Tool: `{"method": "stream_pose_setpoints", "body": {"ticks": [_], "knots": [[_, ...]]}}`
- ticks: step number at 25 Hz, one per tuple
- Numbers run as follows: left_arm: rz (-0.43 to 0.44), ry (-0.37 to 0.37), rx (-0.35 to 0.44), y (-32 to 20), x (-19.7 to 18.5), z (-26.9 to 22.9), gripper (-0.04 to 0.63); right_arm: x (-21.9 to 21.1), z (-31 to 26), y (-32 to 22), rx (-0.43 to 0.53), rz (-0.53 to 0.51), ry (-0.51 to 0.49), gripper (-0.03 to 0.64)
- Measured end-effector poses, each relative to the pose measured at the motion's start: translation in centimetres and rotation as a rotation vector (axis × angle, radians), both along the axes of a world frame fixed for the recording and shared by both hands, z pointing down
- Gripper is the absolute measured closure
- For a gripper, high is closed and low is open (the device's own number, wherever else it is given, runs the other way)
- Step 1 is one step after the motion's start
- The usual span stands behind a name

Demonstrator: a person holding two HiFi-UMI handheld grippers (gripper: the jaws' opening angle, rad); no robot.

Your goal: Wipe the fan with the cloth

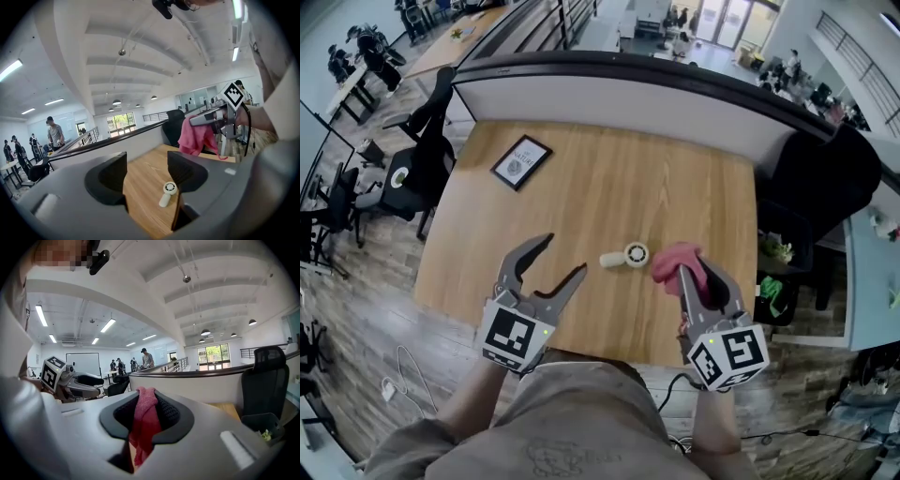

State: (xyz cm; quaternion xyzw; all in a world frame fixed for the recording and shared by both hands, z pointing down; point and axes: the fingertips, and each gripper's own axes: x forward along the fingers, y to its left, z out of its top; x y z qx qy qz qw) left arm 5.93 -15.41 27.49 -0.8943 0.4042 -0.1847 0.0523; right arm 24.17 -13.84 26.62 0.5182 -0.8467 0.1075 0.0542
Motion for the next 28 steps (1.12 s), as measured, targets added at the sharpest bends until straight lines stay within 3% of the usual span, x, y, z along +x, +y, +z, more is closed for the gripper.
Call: {"method": "stream_pose_setpoints", "body": {"ticks": [12, 16, 28], "knots": [[0.062, -0.011, -0.062, -2.6, -1.6, 2.8, 0.324, -2.1, 2.9, -1.8, -0.089, 0.037, 0.037, 0.548], [0.1, -0.047, -0.089, -4.1, -1.2, 4.8, 0.322, -2.7, 4.5, -3.3, -0.121, 0.048, 0.059, 0.548], [0.235, -0.235, -0.247, -6.5, 2.0, 20.0, 0.322, -2.5, 13.1, -8.3, -0.205, 0.128, 0.113, 0.548]]}}
